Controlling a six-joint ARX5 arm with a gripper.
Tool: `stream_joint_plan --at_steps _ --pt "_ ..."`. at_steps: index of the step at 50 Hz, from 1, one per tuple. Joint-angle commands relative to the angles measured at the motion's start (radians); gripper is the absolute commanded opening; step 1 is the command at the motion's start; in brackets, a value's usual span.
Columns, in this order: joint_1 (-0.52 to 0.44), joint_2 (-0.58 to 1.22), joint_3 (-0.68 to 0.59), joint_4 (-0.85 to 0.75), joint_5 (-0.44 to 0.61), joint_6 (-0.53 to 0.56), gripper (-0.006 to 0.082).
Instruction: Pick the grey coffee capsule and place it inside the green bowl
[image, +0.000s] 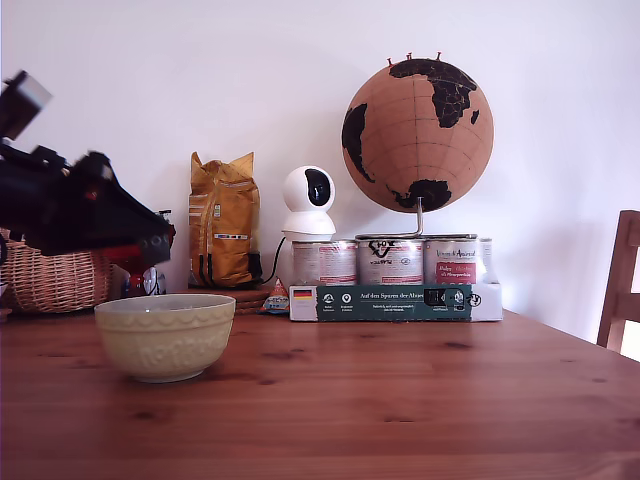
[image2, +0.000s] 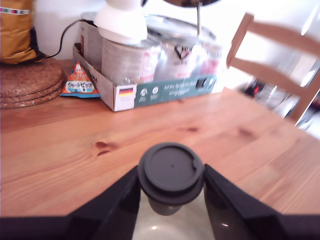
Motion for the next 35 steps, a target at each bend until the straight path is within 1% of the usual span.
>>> stream_joint_plan --at_steps 1,7,15,17,21,23,25,30,35 --pt "-0.019 -0.005 0.005 -0.021 -0.052 0.055 0.0222" --pt "-0.060 -0.005 0.005 -0.077 -0.110 0.127 0.0222" --pt "-0.085 -0.005 0.005 -0.104 -0.158 0.136 0.0234" --pt "-0.087 -0.005 0.005 -0.108 -0.158 0.136 0.0284" --pt "-0.089 -0.005 0.005 -0.116 -0.161 0.136 0.0423" --pt "-0.090 -0.005 0.005 -0.121 -0.163 0.136 0.0458" --pt "-0.090 -0.005 0.005 -0.128 -0.163 0.136 0.0478" --pt "-0.092 -0.005 0.006 -0.130 -0.162 0.136 0.0483" --pt "-0.094 -0.005 0.013 -0.130 -0.162 0.134 0.0517"
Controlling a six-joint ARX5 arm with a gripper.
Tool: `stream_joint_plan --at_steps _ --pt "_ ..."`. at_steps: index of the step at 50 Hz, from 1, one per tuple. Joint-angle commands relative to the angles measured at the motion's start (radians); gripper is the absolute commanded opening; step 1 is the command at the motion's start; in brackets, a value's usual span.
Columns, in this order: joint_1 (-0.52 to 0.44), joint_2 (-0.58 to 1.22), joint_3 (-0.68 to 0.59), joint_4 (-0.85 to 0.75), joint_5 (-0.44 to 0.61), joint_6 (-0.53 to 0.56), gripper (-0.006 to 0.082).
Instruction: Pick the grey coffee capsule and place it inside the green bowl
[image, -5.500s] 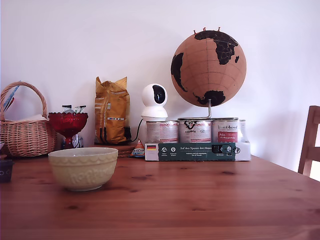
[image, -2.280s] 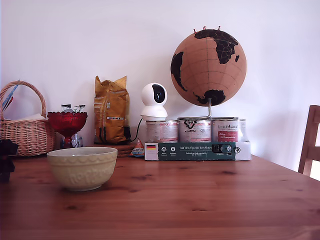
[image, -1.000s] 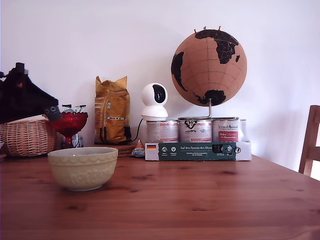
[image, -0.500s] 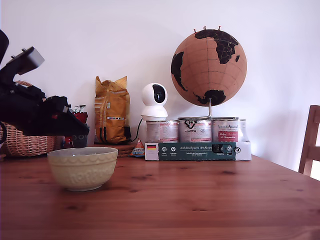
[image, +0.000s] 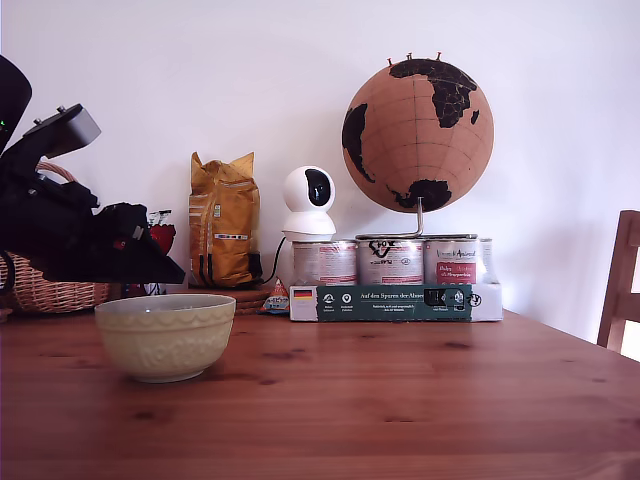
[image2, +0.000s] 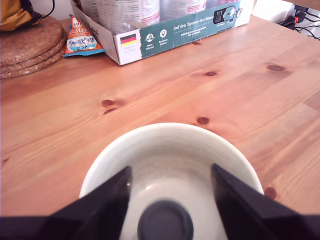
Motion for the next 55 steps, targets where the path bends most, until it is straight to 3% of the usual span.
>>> stream_joint_plan --at_steps 1,6,10,17,22,43,55 --pt "-0.007 -0.005 0.015 0.003 0.001 -0.002 0.0520" --pt "-0.013 -0.025 0.018 0.004 0.009 -0.032 0.0512" --pt "-0.013 -0.068 0.018 0.005 0.008 -0.056 0.0431" --pt "-0.013 -0.186 0.018 -0.021 -0.002 -0.058 0.0124" --pt "-0.013 -0.276 0.018 -0.073 -0.037 -0.056 -0.0018" --pt "0.003 -0.582 0.018 -0.394 -0.283 -0.057 -0.0024" --pt "0.061 -0.731 0.018 -0.505 -0.338 -0.084 -0.0024"
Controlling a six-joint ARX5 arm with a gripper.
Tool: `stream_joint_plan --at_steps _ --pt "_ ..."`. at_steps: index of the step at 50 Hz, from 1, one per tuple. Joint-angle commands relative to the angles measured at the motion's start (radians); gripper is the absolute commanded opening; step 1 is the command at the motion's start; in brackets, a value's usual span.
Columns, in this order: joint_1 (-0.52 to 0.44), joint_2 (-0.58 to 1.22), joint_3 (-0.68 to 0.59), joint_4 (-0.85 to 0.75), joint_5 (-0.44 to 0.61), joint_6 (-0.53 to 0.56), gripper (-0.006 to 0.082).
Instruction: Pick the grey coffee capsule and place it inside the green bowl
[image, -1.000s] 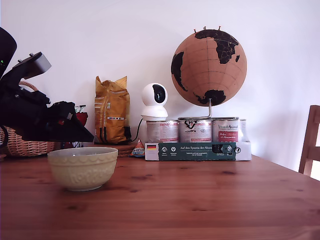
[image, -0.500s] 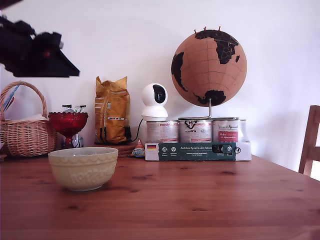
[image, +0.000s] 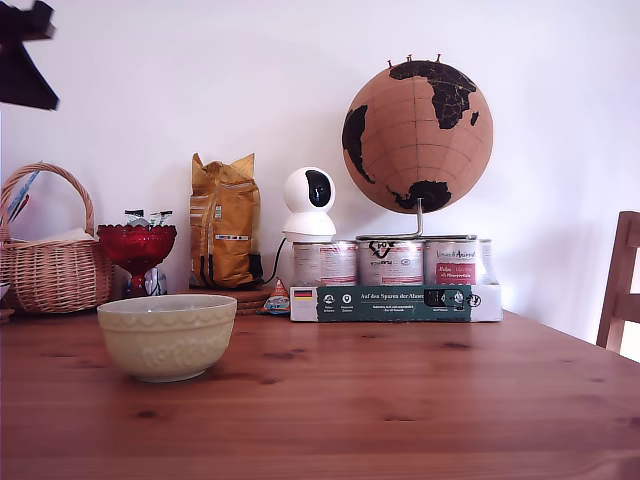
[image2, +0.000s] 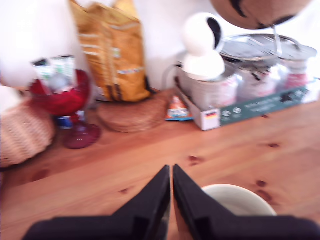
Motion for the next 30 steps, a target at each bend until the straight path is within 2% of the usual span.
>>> stream_joint_plan --at_steps 1,18,30 --pt "0.024 -0.026 -0.003 -0.014 -0.005 -0.020 -0.0024" --pt "0.137 -0.110 -0.003 -0.095 0.014 -0.019 -0.0024" --pt "0.183 -0.152 -0.003 -0.146 0.044 -0.023 -0.0024"
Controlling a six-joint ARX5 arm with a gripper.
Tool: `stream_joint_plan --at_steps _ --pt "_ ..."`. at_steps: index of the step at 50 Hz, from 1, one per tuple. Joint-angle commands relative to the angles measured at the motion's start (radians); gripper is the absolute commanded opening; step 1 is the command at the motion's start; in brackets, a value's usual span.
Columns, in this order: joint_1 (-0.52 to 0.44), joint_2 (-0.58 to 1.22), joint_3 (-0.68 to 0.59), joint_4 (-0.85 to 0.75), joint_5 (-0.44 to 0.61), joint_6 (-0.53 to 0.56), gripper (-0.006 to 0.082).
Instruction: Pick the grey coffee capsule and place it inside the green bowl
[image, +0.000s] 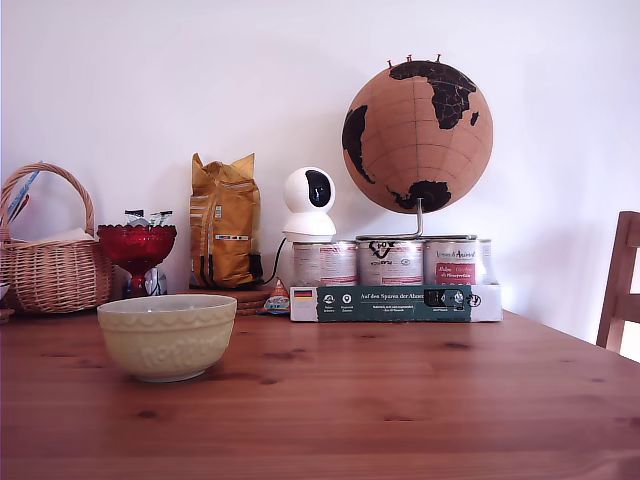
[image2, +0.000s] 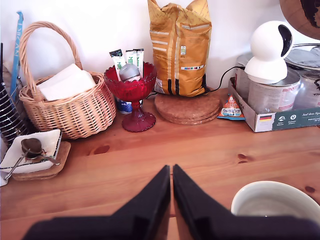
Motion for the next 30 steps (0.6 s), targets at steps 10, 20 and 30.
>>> stream_joint_plan --at_steps 10,20,30 --pt "0.016 -0.061 -0.003 0.001 -0.001 -0.008 -0.0024" --pt "0.016 -0.061 -0.003 -0.002 -0.001 -0.008 -0.0024" --pt "0.016 -0.068 -0.003 0.002 0.000 -0.026 -0.0024"
